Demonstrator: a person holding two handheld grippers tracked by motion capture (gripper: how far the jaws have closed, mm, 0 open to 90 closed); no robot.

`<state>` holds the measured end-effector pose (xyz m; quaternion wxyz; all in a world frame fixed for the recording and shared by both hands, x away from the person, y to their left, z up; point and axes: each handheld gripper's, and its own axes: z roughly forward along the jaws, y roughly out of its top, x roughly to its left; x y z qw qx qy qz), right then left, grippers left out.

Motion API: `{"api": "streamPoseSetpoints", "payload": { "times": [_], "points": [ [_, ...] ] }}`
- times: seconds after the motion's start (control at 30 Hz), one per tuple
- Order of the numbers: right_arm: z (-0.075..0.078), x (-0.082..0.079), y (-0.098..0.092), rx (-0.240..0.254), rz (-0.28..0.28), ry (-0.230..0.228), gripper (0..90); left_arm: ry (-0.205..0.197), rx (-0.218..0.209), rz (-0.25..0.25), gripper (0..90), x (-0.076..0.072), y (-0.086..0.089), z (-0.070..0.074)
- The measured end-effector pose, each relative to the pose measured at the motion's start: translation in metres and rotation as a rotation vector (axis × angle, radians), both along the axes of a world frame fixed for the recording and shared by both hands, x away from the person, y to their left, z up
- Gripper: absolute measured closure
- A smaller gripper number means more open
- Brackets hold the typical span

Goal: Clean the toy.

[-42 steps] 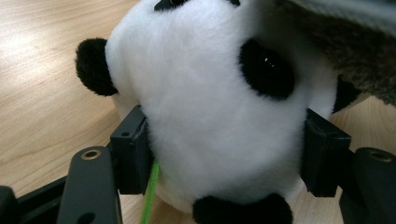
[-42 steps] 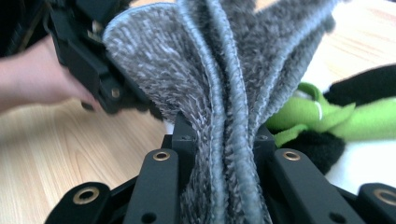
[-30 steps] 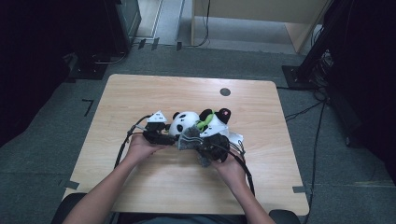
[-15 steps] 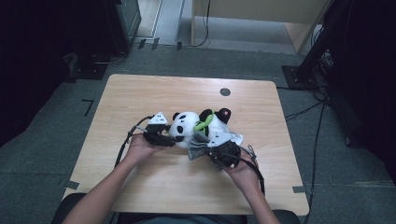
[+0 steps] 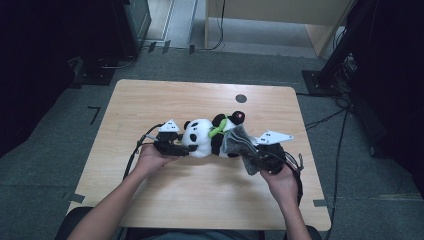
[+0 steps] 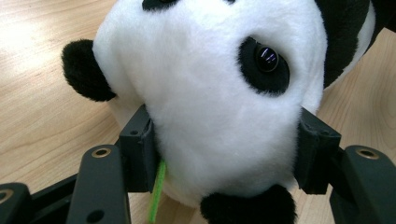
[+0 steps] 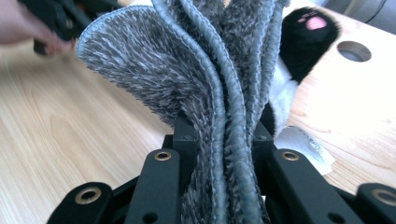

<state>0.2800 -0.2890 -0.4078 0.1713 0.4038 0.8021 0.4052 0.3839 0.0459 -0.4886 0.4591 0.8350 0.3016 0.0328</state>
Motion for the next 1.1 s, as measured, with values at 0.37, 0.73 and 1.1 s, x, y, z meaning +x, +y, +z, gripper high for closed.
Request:
{"api": "streamPoseSetpoints", "payload": {
  "times": [0.37, 0.73, 1.1],
  "points": [
    [0.021, 0.000, 0.036, 0.155, 0.004, -0.044, 73.7, 0.013, -0.009, 0.015, 36.4, 0.000, -0.001, 0.000],
    [-0.036, 0.037, 0.108, 0.039, 0.006, -0.010, 73.3, 0.051, -0.011, 0.035, 36.5, 0.002, 0.001, 0.001],
    [-0.065, 0.024, 0.095, -0.022, 0.045, 0.036, 73.5, 0.079, -0.022, 0.038, 36.9, 0.003, 0.002, 0.001]
  ]
}}
